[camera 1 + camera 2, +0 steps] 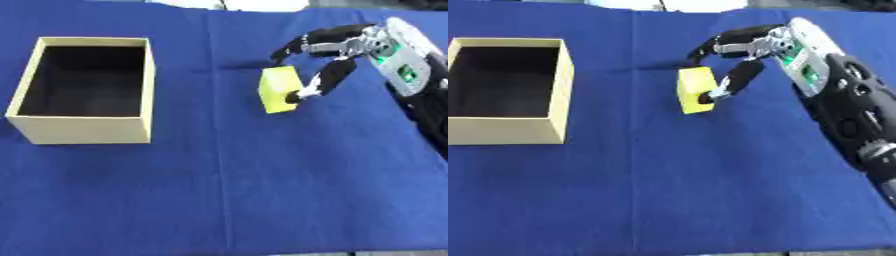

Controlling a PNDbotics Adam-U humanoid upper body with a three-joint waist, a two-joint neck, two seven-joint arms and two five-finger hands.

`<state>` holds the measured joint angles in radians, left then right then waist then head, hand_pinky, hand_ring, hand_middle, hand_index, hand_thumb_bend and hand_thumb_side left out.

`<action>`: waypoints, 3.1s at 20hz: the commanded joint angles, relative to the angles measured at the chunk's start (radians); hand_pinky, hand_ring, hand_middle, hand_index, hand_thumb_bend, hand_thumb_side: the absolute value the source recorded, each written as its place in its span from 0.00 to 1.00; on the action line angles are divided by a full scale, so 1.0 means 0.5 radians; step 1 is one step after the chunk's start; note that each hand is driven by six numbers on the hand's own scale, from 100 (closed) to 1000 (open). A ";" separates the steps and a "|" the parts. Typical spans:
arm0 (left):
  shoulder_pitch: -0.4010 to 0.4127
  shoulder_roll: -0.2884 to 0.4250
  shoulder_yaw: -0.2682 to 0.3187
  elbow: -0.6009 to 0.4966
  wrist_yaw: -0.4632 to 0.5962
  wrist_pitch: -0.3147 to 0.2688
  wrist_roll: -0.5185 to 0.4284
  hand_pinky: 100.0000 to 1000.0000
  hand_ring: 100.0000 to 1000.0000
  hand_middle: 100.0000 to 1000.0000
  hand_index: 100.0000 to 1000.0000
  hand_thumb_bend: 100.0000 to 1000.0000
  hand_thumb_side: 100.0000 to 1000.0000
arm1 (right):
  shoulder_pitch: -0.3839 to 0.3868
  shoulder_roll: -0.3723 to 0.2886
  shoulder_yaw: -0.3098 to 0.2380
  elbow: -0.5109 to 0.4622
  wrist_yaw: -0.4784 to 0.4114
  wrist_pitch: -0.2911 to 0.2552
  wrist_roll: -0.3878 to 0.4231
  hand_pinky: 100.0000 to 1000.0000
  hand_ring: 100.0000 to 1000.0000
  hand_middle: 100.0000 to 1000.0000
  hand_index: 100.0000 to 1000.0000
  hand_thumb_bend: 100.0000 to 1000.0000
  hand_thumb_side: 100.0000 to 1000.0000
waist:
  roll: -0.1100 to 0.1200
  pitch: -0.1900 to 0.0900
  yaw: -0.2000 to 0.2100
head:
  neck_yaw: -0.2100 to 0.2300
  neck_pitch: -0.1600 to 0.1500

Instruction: Pick up objects on the table and place them in the box.

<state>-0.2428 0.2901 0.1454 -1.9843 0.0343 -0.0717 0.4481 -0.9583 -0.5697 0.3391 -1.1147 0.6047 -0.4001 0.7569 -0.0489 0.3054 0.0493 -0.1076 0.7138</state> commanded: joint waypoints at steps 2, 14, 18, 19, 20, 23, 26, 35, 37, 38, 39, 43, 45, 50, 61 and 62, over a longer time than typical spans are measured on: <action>-0.022 0.023 -0.003 -0.031 -0.012 -0.001 -0.014 0.85 0.78 0.64 0.54 0.16 0.76 | -0.023 -0.028 -0.011 -0.009 0.006 -0.299 0.300 0.91 0.92 0.81 0.96 0.45 0.60 | 0.004 -0.028 0.006 | -0.005 -0.023; -0.024 0.018 -0.003 -0.031 -0.003 -0.003 -0.025 0.85 0.78 0.64 0.55 0.15 0.78 | -0.013 0.005 -0.023 0.020 0.091 -0.295 0.266 0.83 0.84 0.66 0.83 0.39 0.51 | 0.002 -0.020 0.017 | -0.009 -0.030; -0.023 0.017 -0.003 -0.031 -0.001 -0.002 -0.027 0.85 0.78 0.64 0.55 0.15 0.78 | -0.015 0.010 -0.035 0.007 0.031 -0.260 0.201 0.80 0.81 0.58 0.73 0.28 0.50 | 0.002 -0.023 0.014 | -0.008 -0.031; -0.023 0.017 -0.002 -0.031 -0.001 -0.002 -0.028 0.85 0.78 0.64 0.55 0.15 0.78 | -0.015 0.009 -0.038 0.002 0.019 -0.247 0.178 0.79 0.80 0.57 0.71 0.25 0.51 | 0.002 -0.023 0.014 | -0.007 -0.032; -0.023 0.017 -0.002 -0.031 -0.001 -0.002 -0.029 0.85 0.78 0.64 0.55 0.15 0.77 | -0.015 0.008 -0.040 -0.003 0.009 -0.235 0.156 0.79 0.80 0.56 0.70 0.21 0.52 | 0.001 -0.025 0.013 | -0.007 -0.031; -0.021 0.017 -0.002 -0.031 -0.003 0.001 -0.033 0.85 0.78 0.64 0.55 0.15 0.77 | -0.022 0.006 -0.038 -0.010 -0.010 -0.204 0.120 0.78 0.79 0.55 0.68 0.11 0.51 | -0.001 -0.028 0.011 | -0.007 -0.031; -0.021 0.018 -0.002 -0.031 -0.005 0.003 -0.037 0.85 0.78 0.64 0.55 0.14 0.77 | -0.032 0.006 -0.038 -0.014 -0.032 -0.181 0.106 0.76 0.78 0.52 0.66 0.00 0.43 | -0.003 -0.032 0.010 | -0.006 -0.032; -0.018 0.022 0.000 -0.031 -0.005 0.003 -0.041 0.85 0.78 0.64 0.55 0.13 0.76 | -0.107 0.024 -0.068 -0.066 -0.098 -0.115 0.044 0.70 0.73 0.43 0.57 0.00 0.00 | -0.006 -0.053 0.006 | -0.006 -0.015; -0.017 0.022 0.000 -0.031 -0.004 0.003 -0.041 0.85 0.78 0.64 0.55 0.13 0.76 | -0.144 0.044 -0.077 -0.094 -0.101 -0.091 0.013 0.70 0.72 0.43 0.56 0.00 0.00 | -0.006 -0.059 0.006 | -0.008 -0.009; -0.016 0.022 -0.001 -0.031 -0.002 0.003 -0.041 0.85 0.78 0.64 0.55 0.14 0.76 | -0.166 0.061 -0.079 -0.109 -0.099 -0.081 0.000 0.71 0.72 0.43 0.56 0.00 0.00 | -0.006 -0.062 0.007 | -0.010 -0.007; -0.016 0.022 -0.001 -0.031 -0.001 0.004 -0.041 0.85 0.78 0.64 0.55 0.14 0.76 | -0.190 0.081 -0.079 -0.125 -0.094 -0.072 -0.010 0.71 0.72 0.43 0.56 0.00 0.00 | -0.005 -0.064 0.008 | -0.012 -0.006; -0.018 0.020 -0.002 -0.031 0.004 0.003 -0.039 0.85 0.78 0.64 0.55 0.14 0.76 | -0.273 0.217 -0.100 -0.210 -0.037 -0.041 -0.068 0.71 0.73 0.43 0.56 0.00 0.00 | -0.001 -0.067 0.014 | -0.022 -0.012; -0.023 0.017 -0.005 -0.031 0.006 0.002 -0.041 0.85 0.78 0.64 0.55 0.14 0.76 | -0.294 0.310 -0.131 -0.283 0.030 -0.020 -0.120 0.71 0.73 0.44 0.55 0.01 0.00 | 0.003 -0.067 0.017 | -0.027 -0.018; -0.027 0.008 -0.008 -0.031 0.011 0.002 -0.044 0.85 0.78 0.64 0.55 0.14 0.76 | -0.323 0.572 -0.178 -0.433 0.240 0.061 -0.219 0.71 0.72 0.43 0.55 0.02 0.00 | 0.010 -0.066 0.031 | -0.040 -0.025; -0.047 -0.015 -0.019 -0.031 0.024 0.002 -0.053 0.85 0.78 0.64 0.55 0.15 0.76 | -0.299 1.224 -0.231 -0.564 0.958 0.262 -0.338 0.73 0.75 0.46 0.56 0.12 0.00 | 0.026 -0.057 0.072 | -0.084 -0.060; -0.047 -0.016 -0.019 -0.031 0.025 0.001 -0.054 0.85 0.78 0.64 0.55 0.15 0.76 | -0.296 1.265 -0.242 -0.555 1.033 0.276 -0.361 0.74 0.75 0.46 0.56 0.13 0.00 | 0.028 -0.057 0.076 | -0.086 -0.061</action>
<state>-0.2559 0.2722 0.1386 -1.9843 0.0445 -0.0695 0.4243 -1.0904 0.0376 0.2322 -1.3696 1.0733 -0.2698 0.5900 -0.0443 0.2955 0.0862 -0.1458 0.6933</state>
